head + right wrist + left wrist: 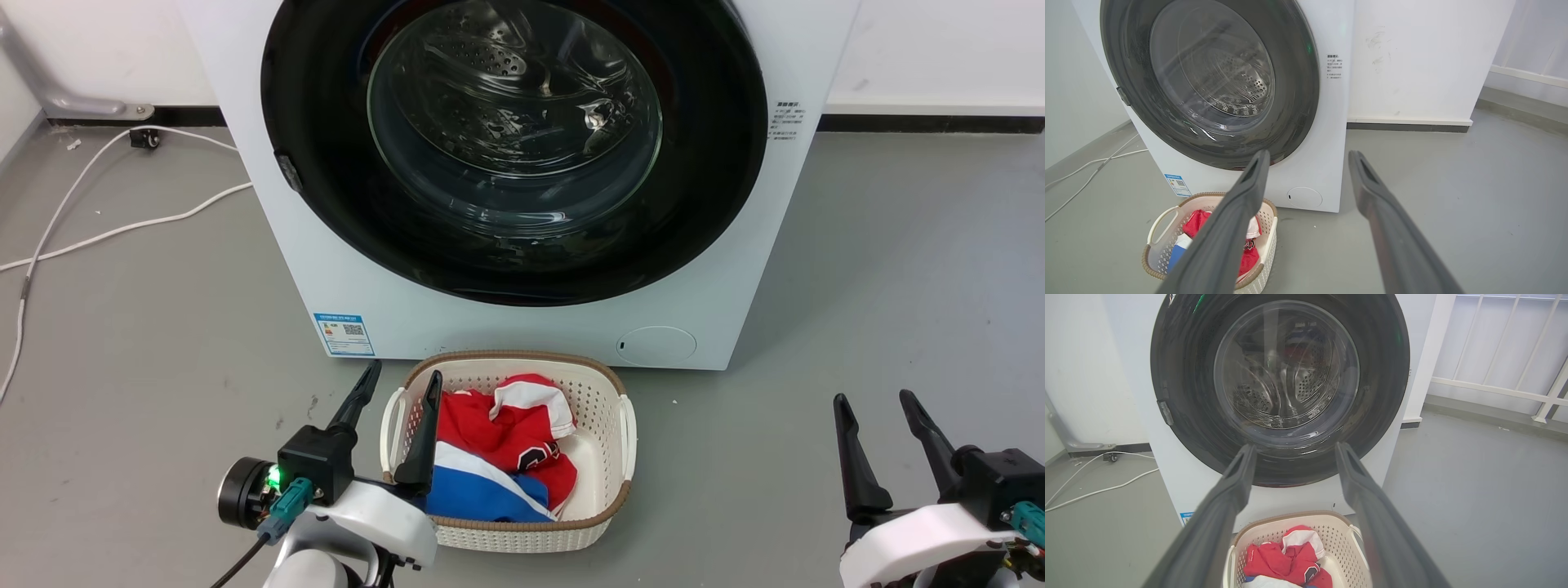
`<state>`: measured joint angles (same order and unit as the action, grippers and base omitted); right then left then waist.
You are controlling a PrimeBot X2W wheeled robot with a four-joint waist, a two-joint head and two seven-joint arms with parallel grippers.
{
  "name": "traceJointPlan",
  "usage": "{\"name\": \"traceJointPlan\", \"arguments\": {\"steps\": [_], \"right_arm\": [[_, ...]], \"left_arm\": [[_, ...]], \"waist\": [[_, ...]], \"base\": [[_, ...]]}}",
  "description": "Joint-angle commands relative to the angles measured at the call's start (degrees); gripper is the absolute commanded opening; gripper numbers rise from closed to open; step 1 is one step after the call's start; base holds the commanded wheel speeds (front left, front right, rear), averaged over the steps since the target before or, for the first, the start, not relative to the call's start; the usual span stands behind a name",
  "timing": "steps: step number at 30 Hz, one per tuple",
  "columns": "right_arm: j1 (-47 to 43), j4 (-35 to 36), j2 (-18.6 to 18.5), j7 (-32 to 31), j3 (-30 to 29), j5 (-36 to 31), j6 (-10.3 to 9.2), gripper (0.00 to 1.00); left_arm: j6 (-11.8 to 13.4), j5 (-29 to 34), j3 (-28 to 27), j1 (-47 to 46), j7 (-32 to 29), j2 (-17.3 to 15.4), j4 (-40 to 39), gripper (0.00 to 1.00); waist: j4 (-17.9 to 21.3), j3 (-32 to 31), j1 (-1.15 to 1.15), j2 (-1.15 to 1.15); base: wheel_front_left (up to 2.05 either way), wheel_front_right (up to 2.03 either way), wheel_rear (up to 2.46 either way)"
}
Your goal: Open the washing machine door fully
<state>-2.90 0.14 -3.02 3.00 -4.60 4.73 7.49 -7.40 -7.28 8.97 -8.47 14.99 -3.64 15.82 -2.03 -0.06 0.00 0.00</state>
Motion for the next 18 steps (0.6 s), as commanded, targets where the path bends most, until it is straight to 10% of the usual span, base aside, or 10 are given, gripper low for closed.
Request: {"name": "traceJointPlan", "arguments": {"steps": [1, 14, 15, 17, 18], "right_arm": [[-0.2, -0.1, 0.2, 0.3, -0.1, 0.4, 0.0, 1.0], [0.3, -1.7, 0.2, 0.6, -0.1, 1.2, 0.0, 1.0], [0.3, -1.8, 0.2, 0.5, -0.1, 1.3, 0.0, 0.47], [0.3, -1.9, 0.2, 0.4, -0.2, 1.6, 0.0, 0.0], [0.3, -2.0, 0.2, 0.3, -0.2, 1.7, 0.0, 0.0]], "left_arm": [[-0.1, -0.3, -0.2, -0.5, 0.3, 0.0, 0.0, 1.0], [-0.1, -1.4, -0.1, -0.4, 0.2, 0.0, 0.8, 1.0], [-0.1, -1.5, -0.1, -0.4, 0.2, 0.0, 0.8, 1.0], [-0.1, -1.5, -0.1, -0.4, 0.2, 0.0, 0.9, 1.0], [-0.1, -1.5, -0.1, -0.4, 0.2, 0.0, 1.0, 1.0]], "waist": [[0.0, 0.0, 0.0, 0.0], [0.2, -0.6, 0.0, 0.0], [0.2, -0.6, 0.0, 0.0], [0.3, -0.6, 0.0, 0.0], [0.3, -0.6, 0.0, 0.0]], "base": [[0.0, 0.0, 0.0], [0.0, 0.0, 0.0], [0.0, 0.0, 0.0], [0.0, 0.0, 0.0], [0.0, 0.0, 0.0]]}}
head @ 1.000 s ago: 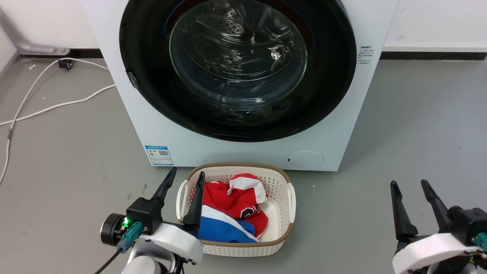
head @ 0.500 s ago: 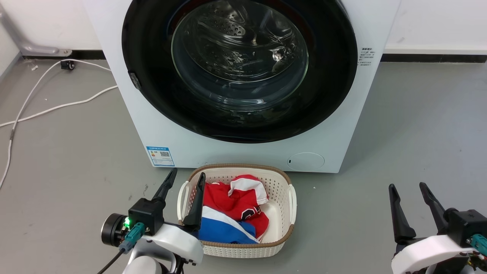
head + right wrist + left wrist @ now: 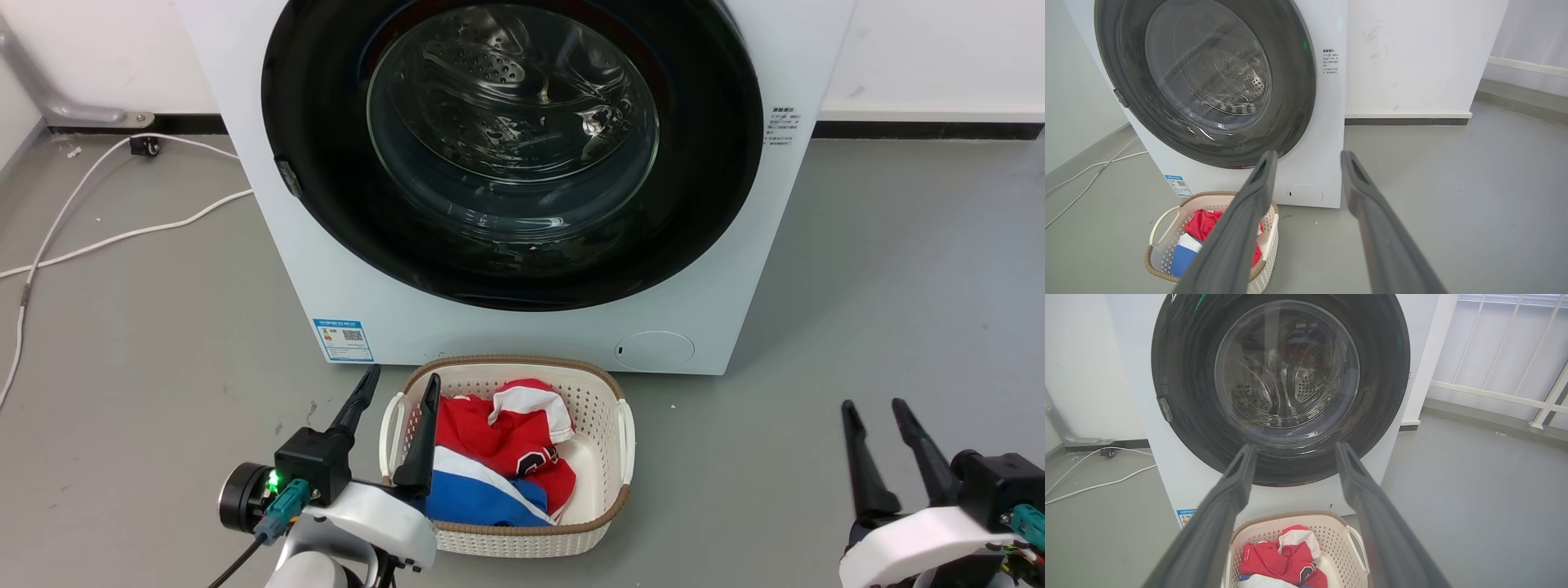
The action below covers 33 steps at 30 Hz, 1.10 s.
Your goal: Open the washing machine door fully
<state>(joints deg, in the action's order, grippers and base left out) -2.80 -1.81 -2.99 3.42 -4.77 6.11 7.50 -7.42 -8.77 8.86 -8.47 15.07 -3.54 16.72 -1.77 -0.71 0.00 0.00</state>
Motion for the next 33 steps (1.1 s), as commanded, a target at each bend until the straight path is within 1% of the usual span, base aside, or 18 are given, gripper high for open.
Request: {"name": "traceJointPlan", "arguments": {"steps": [1, 4, 7, 10, 11, 13, 14, 16, 17, 18, 19, 20, 25, 28, 30, 33], "right_arm": [[0.3, -0.1, 0.2, -0.1, -0.1, 0.9, -0.01, 0.0], [0.4, -0.2, 0.2, 0.3, -0.6, 3.1, -0.02, 0.0], [0.9, -0.7, 0.1, 0.0, -2.2, 7.7, -0.02, 0.0], [1.6, -1.8, 0.2, -0.4, -3.1, 16.5, -0.01, 0.0], [2.0, -2.4, 0.2, -0.5, -3.4, 20.5, -0.02, 0.0], [2.4, -3.5, 0.1, -1.0, -4.4, 23.1, -0.02, 0.0], [2.4, -3.5, 0.1, -1.0, -4.4, 23.1, -0.02, 0.0], [3.7, -5.3, 0.1, -2.0, -5.8, 29.6, -0.01, 0.0], [3.7, -5.3, 0.1, -2.0, -5.8, 29.6, -0.01, 0.0], [4.3, -5.8, 0.1, -2.5, -6.4, 32.5, -0.01, 0.0], [5.4, -6.8, 0.1, -3.6, -7.0, 37.7, -0.01, 0.0], [5.4, -6.8, 0.1, -3.6, -7.0, 37.7, -0.01, 0.0], [9.6, -7.5, 0.1, -7.9, -8.5, 54.0, -0.01, 0.0], [12.9, -7.6, 0.1, -11.6, -10.1, 62.2, -0.01, 0.0], [15.8, -8.3, -0.4, -14.5, -11.9, 66.4, -0.01, 0.0], [20.7, -10.3, -2.2, -18.9, -14.4, 71.6, -0.01, 0.0]], "left_arm": [[-0.1, -0.1, -0.1, -0.3, 0.1, -0.1, 0.0, 1.0], [-0.1, -0.2, -0.3, -0.3, 0.1, -0.1, 0.1, 1.0], [-0.1, -0.3, -0.7, -0.3, 0.1, -0.2, 0.1, 1.0], [-0.1, -0.5, -1.3, -0.2, 0.1, -0.1, 0.3, 1.0], [-0.1, -0.5, -1.5, -0.2, 0.1, 0.0, 0.3, 1.0], [-0.1, -0.5, -1.7, -0.3, 0.1, 0.1, 0.4, 1.0], [-0.1, -0.5, -1.7, -0.3, 0.1, 0.1, 0.4, 1.0], [-0.1, -0.6, -2.0, -0.6, 0.1, 0.2, 0.3, 1.0], [-0.1, -0.6, -2.0, -0.6, 0.1, 0.2, 0.3, 1.0], [-0.1, -0.6, -2.0, -0.8, 0.1, 0.2, 0.2, 1.0], [-0.1, -0.6, -2.2, -1.2, 0.1, 0.3, 0.0, 1.0], [-0.1, -0.6, -2.2, -1.2, 0.1, 0.3, 0.0, 1.0], [-0.1, -0.2, -2.8, -2.4, 0.1, 0.5, -1.3, 1.0], [-0.1, 0.0, -3.2, -3.3, 0.1, 0.5, -2.2, 1.0], [-0.1, 0.2, -3.4, -4.1, 0.1, 0.6, -2.9, 1.0], [0.1, 0.3, -3.6, -5.3, 0.1, 0.6, -4.0, 1.0]], "waist": [[0.0, 0.0, 0.0, 0.0], [0.1, 0.1, 0.0, 0.0], [0.4, 0.2, 0.0, 0.0], [0.6, 0.2, 0.0, 0.0], [0.7, 0.3, 0.0, 0.0], [0.8, 0.5, 0.0, 0.0], [0.8, 0.5, 0.0, 0.0], [0.9, 0.9, 0.0, 0.0], [0.9, 0.9, 0.0, 0.0], [0.9, 1.1, 0.0, 0.0], [0.9, 1.8, 0.0, 0.0], [0.9, 1.8, 0.0, 0.0], [1.1, 4.7, 0.0, 0.0], [1.3, 6.9, 0.0, 0.0], [1.4, 8.5, 0.0, 0.0], [1.4, 11.1, 0.0, 0.0]], "base": [[0.0, 0.0, 0.0], [0.0, 0.0, 0.0], [0.0, 0.0, 0.0], [0.0, 0.0, 0.0], [0.0, 0.0, 0.0], [0.0, 0.0, 0.0], [0.0, 0.0, 0.0], [0.0, 0.0, 0.0], [0.0, 0.0, 0.0], [0.0, 0.0, 0.0], [0.0, 0.0, 0.0], [0.0, 0.0, 0.0], [0.0, 0.0, 0.0], [0.0, 0.0, 0.0], [0.0, 0.0, 0.0], [0.0, 0.0, 0.0]]}}
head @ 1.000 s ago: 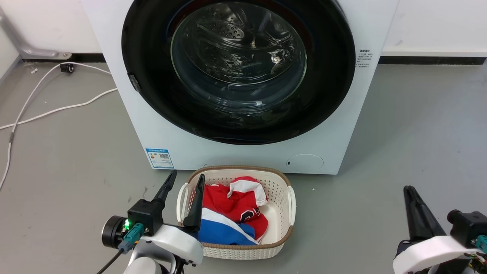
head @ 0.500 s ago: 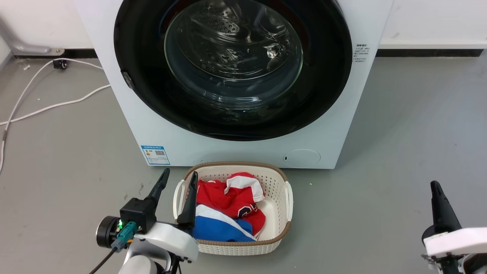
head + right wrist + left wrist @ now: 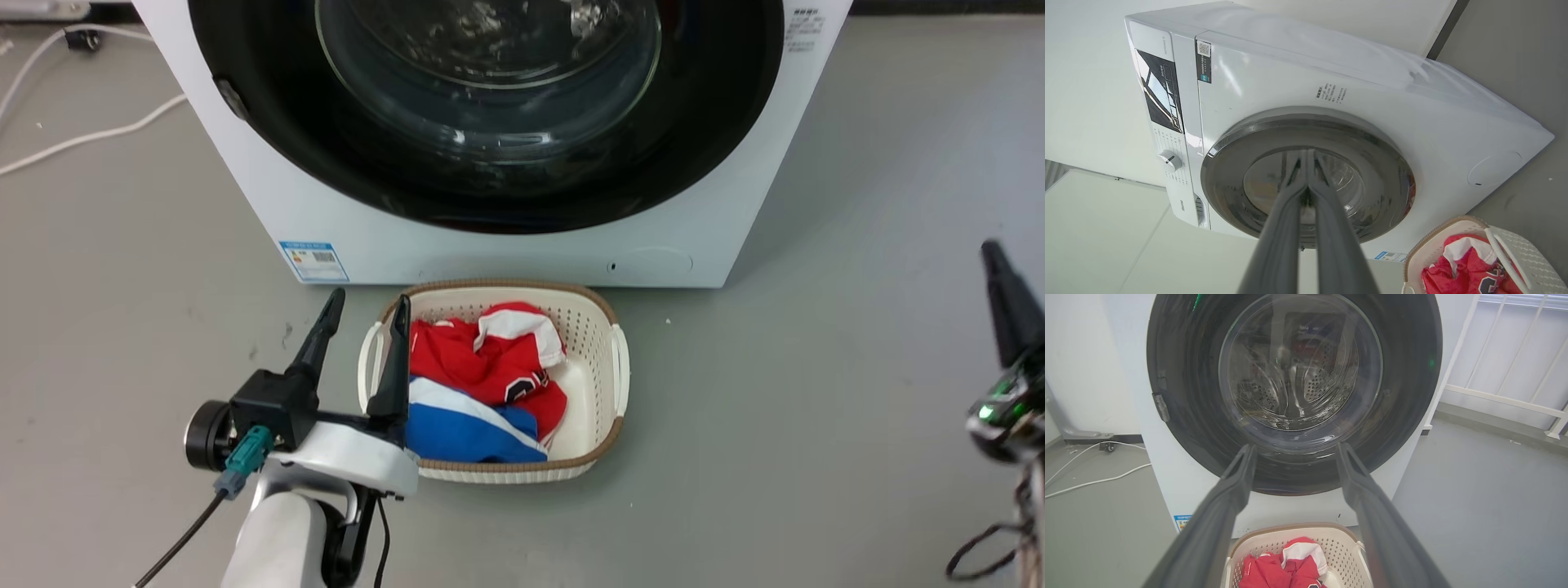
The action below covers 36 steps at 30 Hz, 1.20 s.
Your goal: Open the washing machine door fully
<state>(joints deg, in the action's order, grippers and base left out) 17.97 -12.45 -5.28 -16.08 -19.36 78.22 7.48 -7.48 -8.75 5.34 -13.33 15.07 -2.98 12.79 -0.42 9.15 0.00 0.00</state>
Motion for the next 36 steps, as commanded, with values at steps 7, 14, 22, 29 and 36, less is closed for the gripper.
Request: {"name": "traceJointPlan", "arguments": {"steps": [7, 14, 22, 29, 36], "right_arm": [[12.1, -6.5, -6.0, -8.5, -1.8, 4.5, 0.02, 0.0], [25.9, -15.4, -12.2, -16.4, -0.1, 3.6, 0.02, 0.0], [42.0, -24.5, -16.3, -23.2, 3.4, -1.4, 0.02, 0.0], [52.9, -28.3, -15.3, -26.5, 6.6, -7.2, 0.02, 0.0], [59.1, -29.3, -13.5, -28.2, 8.0, -12.4, 0.02, 0.0]], "left_arm": [[0.9, 0.1, 1.2, -3.1, 0.1, 0.1, -2.1, 1.0], [1.9, -0.6, 3.0, -6.0, 0.1, 0.1, -4.4, 1.0], [2.8, -0.9, 4.6, -9.4, 0.1, 0.1, -6.6, 1.0], [3.6, -1.2, 5.9, -11.5, 0.1, 0.1, -8.2, 1.0], [4.4, -1.6, 6.8, -13.1, 0.1, 0.1, -9.2, 1.0]], "waist": [[-0.4, 6.6, 0.0, 0.0], [-1.2, 11.9, 0.0, 0.0], [-2.9, 17.6, 0.0, 0.0], [-4.1, 21.6, 0.0, 0.0], [-5.1, 24.2, 0.0, 0.0]], "base": [[0.0, 0.0, 0.0], [0.0, 0.0, 0.0], [0.0, 0.0, 0.0], [0.0, 0.0, 0.0], [0.0, 0.0, 0.0]]}}
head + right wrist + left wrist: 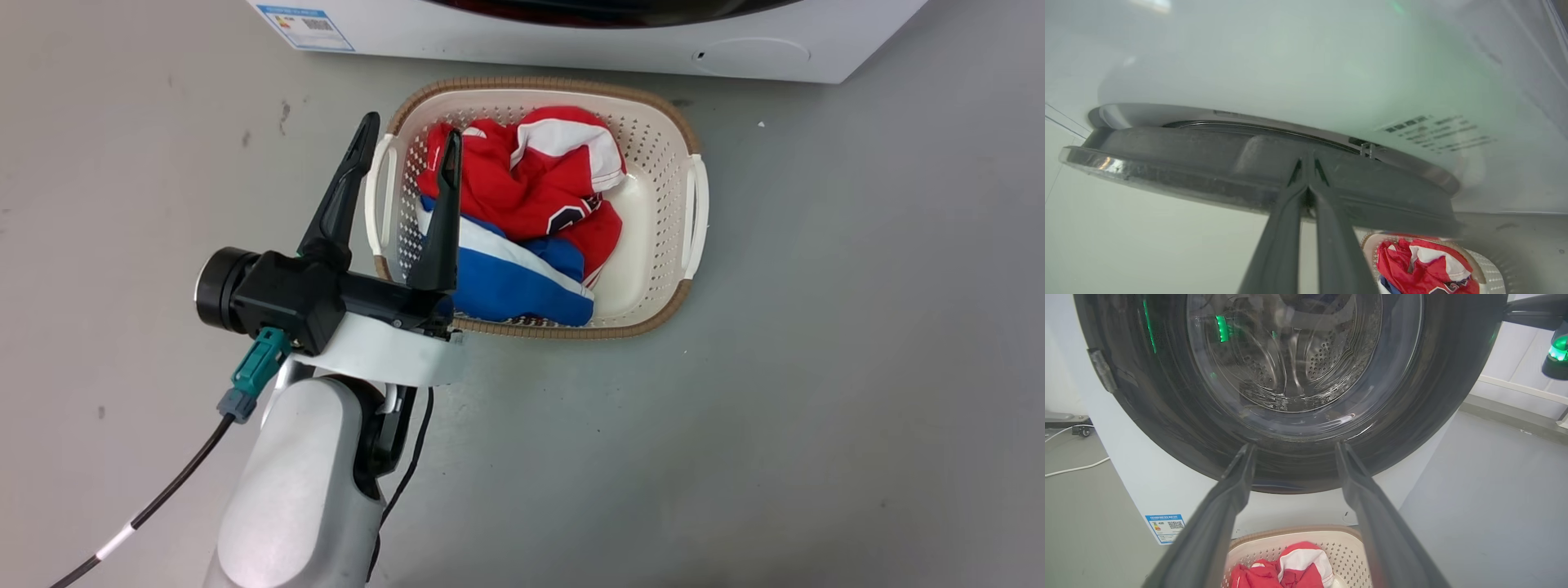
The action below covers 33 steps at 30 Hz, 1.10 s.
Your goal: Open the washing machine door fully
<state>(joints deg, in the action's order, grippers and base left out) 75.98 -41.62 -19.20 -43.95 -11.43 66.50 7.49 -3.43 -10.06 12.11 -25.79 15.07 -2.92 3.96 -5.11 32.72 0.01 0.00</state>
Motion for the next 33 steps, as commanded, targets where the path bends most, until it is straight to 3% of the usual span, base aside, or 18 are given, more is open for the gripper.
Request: {"name": "traceJointPlan", "arguments": {"steps": [1, 13, 23, 33], "right_arm": [[1.9, -0.1, 0.6, -0.2, 0.1, -1.4, 0.0, 0.0], [4.0, 2.0, 3.4, -4.4, -2.2, -4.8, 0.02, 0.0], [-3.7, 9.7, 2.9, -11.9, -2.8, -5.5, 0.06, 0.0], [-13.9, 19.1, 6.0, -20.1, -3.7, -5.0, 0.07, 0.0]], "left_arm": [[0.5, -0.3, 0.2, -0.8, 0.1, 0.0, -0.5, 1.0], [0.6, 0.0, 0.6, -1.6, 0.1, 0.0, -0.7, 1.0], [0.3, -0.1, 0.2, -1.0, 0.1, 0.0, 0.2, 1.0], [-0.1, -0.6, -0.1, 1.1, 0.1, 0.1, 1.5, 1.0]], "waist": [[-0.5, 0.9, -0.01, 0.0], [-0.6, 2.6, -0.01, 0.0], [-0.2, 0.7, -0.01, 0.0], [-0.1, -4.2, -0.01, 0.0]], "base": [[0.0, 0.0, 0.0], [0.0, 0.0, 0.0], [0.0, 0.0, 0.0], [0.0, 0.0, 0.0]]}}
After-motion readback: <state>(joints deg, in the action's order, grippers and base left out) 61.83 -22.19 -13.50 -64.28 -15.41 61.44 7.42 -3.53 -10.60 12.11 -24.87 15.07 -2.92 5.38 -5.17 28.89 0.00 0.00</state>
